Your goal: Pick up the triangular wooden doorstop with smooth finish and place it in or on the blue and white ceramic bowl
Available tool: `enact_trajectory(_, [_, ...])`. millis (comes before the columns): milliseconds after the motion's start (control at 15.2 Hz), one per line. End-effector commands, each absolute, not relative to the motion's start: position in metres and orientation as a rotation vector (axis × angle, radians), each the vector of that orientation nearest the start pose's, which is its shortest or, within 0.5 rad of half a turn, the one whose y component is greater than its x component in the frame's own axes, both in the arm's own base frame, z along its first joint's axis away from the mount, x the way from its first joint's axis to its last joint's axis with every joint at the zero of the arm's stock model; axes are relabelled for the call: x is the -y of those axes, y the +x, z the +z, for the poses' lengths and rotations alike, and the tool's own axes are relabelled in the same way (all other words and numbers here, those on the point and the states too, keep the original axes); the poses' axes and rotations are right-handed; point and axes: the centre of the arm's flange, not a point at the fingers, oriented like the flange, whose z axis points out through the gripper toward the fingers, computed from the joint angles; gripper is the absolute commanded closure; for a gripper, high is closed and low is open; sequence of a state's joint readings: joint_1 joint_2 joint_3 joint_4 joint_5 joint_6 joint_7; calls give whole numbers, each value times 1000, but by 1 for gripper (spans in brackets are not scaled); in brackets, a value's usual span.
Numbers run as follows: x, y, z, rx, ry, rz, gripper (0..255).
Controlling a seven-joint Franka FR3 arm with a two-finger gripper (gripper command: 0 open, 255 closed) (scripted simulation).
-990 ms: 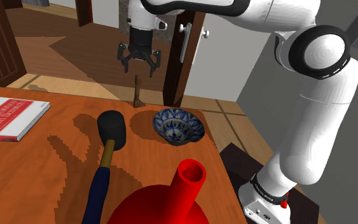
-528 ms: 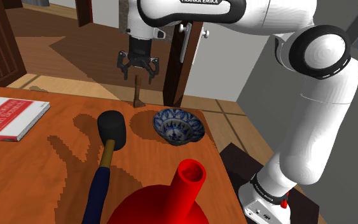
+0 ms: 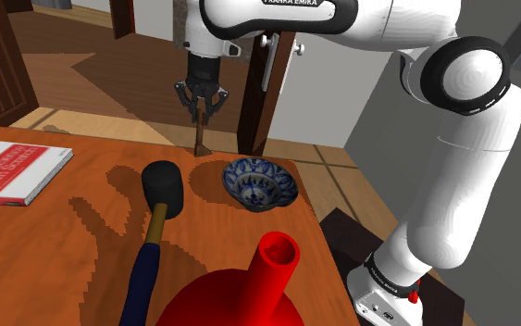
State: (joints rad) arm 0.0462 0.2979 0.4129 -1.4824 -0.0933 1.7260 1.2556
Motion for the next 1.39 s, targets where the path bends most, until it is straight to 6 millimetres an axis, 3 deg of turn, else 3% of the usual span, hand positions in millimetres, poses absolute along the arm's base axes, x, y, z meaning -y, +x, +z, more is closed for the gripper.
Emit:
enact_trajectory(0, [-248, 593, 513, -1219, -2901, 63, 255])
enact_trajectory(396, [-248, 593, 513, -1219, -2901, 63, 255])
enact_trajectory(1320, [-248, 593, 587, -1219, -2901, 63, 255])
